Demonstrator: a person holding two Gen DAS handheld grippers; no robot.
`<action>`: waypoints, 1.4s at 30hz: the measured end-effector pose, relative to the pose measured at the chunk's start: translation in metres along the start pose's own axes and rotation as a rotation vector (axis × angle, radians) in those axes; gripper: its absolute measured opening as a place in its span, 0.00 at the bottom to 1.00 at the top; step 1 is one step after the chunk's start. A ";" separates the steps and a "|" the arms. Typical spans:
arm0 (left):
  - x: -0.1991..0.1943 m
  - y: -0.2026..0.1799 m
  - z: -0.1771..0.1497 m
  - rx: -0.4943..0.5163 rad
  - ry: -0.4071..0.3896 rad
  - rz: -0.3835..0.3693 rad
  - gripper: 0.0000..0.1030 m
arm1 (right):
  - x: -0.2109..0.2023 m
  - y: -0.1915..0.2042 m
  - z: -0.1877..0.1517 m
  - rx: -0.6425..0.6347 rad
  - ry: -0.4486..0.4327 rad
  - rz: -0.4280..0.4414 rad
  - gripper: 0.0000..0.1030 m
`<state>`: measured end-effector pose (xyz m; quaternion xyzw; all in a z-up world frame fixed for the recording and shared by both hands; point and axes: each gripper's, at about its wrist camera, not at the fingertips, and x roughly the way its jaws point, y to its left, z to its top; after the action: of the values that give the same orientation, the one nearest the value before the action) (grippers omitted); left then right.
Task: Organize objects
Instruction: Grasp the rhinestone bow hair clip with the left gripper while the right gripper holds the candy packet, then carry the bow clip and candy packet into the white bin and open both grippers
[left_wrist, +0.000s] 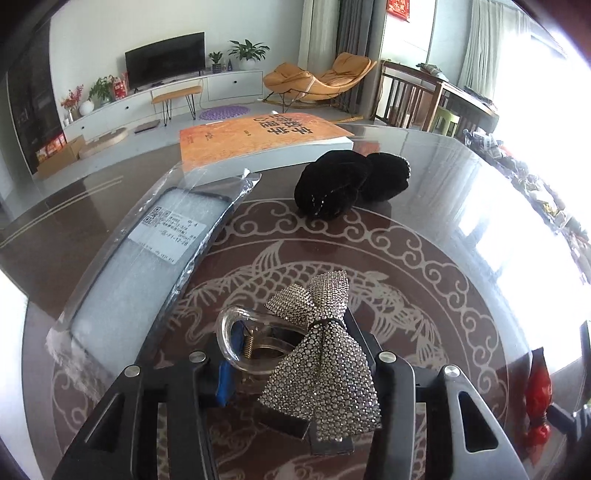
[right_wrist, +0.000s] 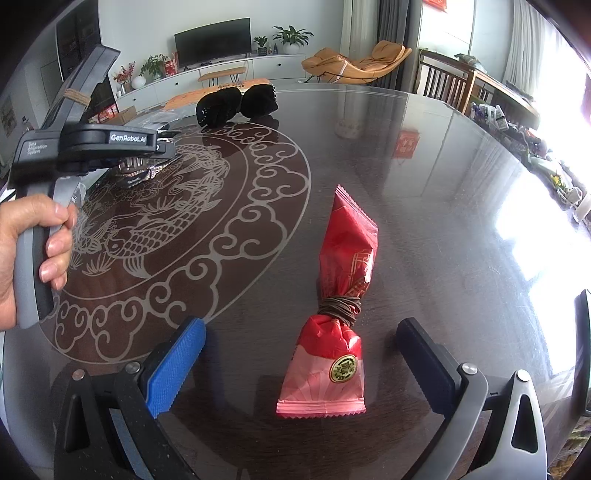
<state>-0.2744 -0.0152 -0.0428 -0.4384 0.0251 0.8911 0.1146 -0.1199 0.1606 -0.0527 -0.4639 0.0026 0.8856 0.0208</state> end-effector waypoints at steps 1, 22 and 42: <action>-0.008 -0.002 -0.009 -0.002 -0.004 0.002 0.46 | 0.000 0.000 0.000 0.000 0.000 0.000 1.00; -0.194 -0.013 -0.154 -0.097 -0.162 -0.076 0.46 | -0.033 -0.069 0.012 0.295 -0.129 0.357 1.00; -0.301 0.052 -0.176 -0.168 -0.341 -0.007 0.46 | 0.009 -0.023 0.040 0.140 0.221 0.068 0.58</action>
<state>0.0279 -0.1461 0.0830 -0.2890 -0.0709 0.9511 0.0833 -0.1570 0.1848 -0.0373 -0.5559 0.0822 0.8269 0.0228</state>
